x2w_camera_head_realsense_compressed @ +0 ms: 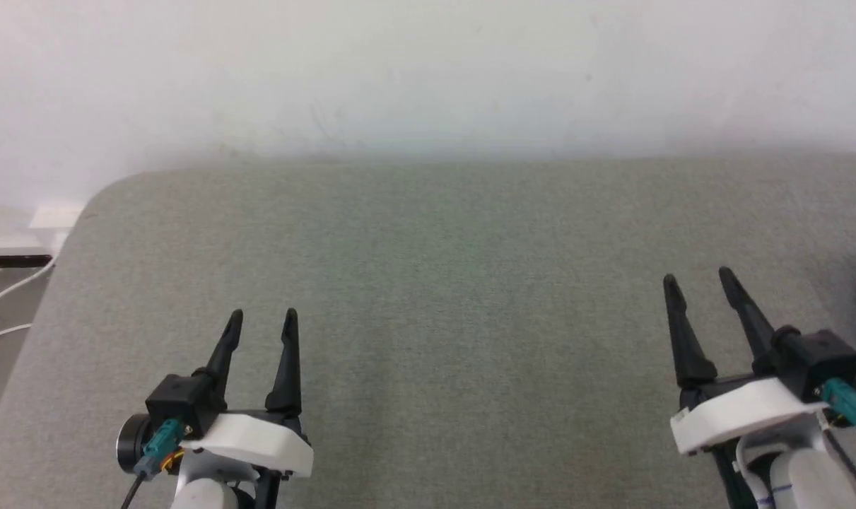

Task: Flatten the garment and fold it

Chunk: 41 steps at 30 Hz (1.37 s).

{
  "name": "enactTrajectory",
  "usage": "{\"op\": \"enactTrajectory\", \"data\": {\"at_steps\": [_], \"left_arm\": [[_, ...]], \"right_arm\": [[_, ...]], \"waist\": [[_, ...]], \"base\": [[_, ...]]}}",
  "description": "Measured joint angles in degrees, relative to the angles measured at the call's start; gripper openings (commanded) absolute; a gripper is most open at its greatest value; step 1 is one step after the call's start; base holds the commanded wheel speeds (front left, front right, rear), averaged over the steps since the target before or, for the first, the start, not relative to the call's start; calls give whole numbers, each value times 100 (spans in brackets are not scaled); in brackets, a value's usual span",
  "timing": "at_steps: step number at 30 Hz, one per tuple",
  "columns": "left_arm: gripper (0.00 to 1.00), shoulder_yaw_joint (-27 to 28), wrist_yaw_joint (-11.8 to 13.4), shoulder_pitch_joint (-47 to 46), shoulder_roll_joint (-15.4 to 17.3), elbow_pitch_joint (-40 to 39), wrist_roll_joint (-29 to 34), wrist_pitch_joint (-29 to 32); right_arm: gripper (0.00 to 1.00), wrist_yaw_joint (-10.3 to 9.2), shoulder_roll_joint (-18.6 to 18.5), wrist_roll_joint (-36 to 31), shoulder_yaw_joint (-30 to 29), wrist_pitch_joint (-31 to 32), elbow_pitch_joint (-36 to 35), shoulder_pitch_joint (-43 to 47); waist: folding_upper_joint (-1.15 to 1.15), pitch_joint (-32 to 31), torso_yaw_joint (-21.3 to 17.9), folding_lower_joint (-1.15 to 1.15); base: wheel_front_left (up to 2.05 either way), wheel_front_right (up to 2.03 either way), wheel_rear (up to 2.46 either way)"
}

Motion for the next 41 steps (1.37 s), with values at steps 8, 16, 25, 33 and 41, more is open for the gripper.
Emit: {"op": "enactTrajectory", "data": {"at_steps": [8, 16, 25, 33, 41], "left_arm": [[100, -40, 1, 132, -1, -37, 10, 0], [100, -90, 64, 250, -2, -86, -31, 1], [0, -116, 76, 250, -2, -90, -81, 10], [0, -115, 76, 249, -2, -90, -81, 10], [0, -114, 76, 249, -2, -90, -80, 16]], "right_arm": [[100, 0, 197, -185, -213, -4, -253, 503], [100, 0, 216, -157, -286, -15, -278, 659], [0, 1, 214, -120, -286, -43, -270, 666], [0, 1, 214, -120, -287, -43, -270, 666], [0, 1, 213, -121, -285, -40, -270, 666]], "waist": [[0, -188, 228, 0], [0, -243, 215, 0], [1, -261, 201, 1], [0, -260, 200, 1], [0, -258, 197, 1]], "base": [[0, 0, 0], [0, 0, 0], [0, 0, 0], [0, 0, 0], [0, 0, 0]]}}
